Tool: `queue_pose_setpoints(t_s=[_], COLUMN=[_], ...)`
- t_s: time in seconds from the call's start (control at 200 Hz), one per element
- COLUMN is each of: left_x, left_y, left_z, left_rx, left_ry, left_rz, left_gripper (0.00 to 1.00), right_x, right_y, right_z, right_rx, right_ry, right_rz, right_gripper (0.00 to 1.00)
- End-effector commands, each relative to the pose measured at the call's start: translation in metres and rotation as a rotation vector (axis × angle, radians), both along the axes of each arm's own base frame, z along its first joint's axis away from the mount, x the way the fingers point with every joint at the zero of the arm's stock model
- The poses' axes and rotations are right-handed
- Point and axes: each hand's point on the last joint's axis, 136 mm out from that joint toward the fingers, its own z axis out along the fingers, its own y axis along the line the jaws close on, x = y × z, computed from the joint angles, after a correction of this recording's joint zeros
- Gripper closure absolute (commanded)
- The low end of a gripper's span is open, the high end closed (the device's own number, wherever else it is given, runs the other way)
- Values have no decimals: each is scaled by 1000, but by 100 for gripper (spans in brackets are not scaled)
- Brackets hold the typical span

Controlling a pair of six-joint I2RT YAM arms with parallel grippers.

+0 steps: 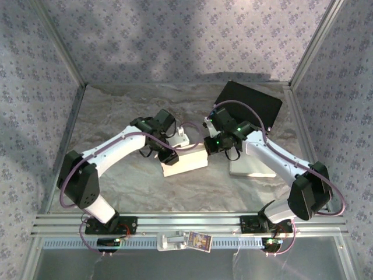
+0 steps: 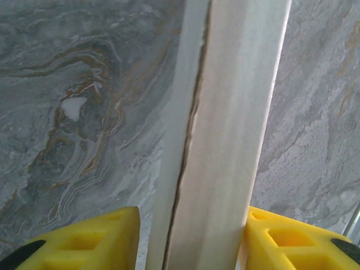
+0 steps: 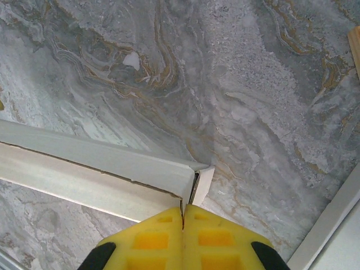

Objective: Fold the paper box

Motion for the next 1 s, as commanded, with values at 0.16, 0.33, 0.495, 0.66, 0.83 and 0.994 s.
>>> queue_pose_setpoints(t_s=[0.16, 0.33, 0.495, 0.66, 0.83, 0.994], left_x=[0, 14, 4, -19, -25, -22], left_y=[-2, 15, 54, 83, 76, 68], left_z=[37, 65, 79, 69, 60, 54], left_rx=[-142, -164, -126, -36, -37, -37], left_ry=[-49, -145, -106, -10, 89, 125], left_rz=[111, 293, 527, 644, 668, 675], left_gripper=[46, 43, 48, 55, 61, 67], right_x=[-9, -10, -11, -13, -9, -9], right_y=[-2, -1, 0, -2, 3, 3], right_z=[-4, -3, -3, -5, 6, 6], right_rx=[-38, -36, -37, -44, -27, -26], right_ry=[8, 18, 24, 38, 18, 22], right_rz=[12, 8, 5, 3, 3, -3], right_gripper=[100, 100, 100, 100, 100, 100])
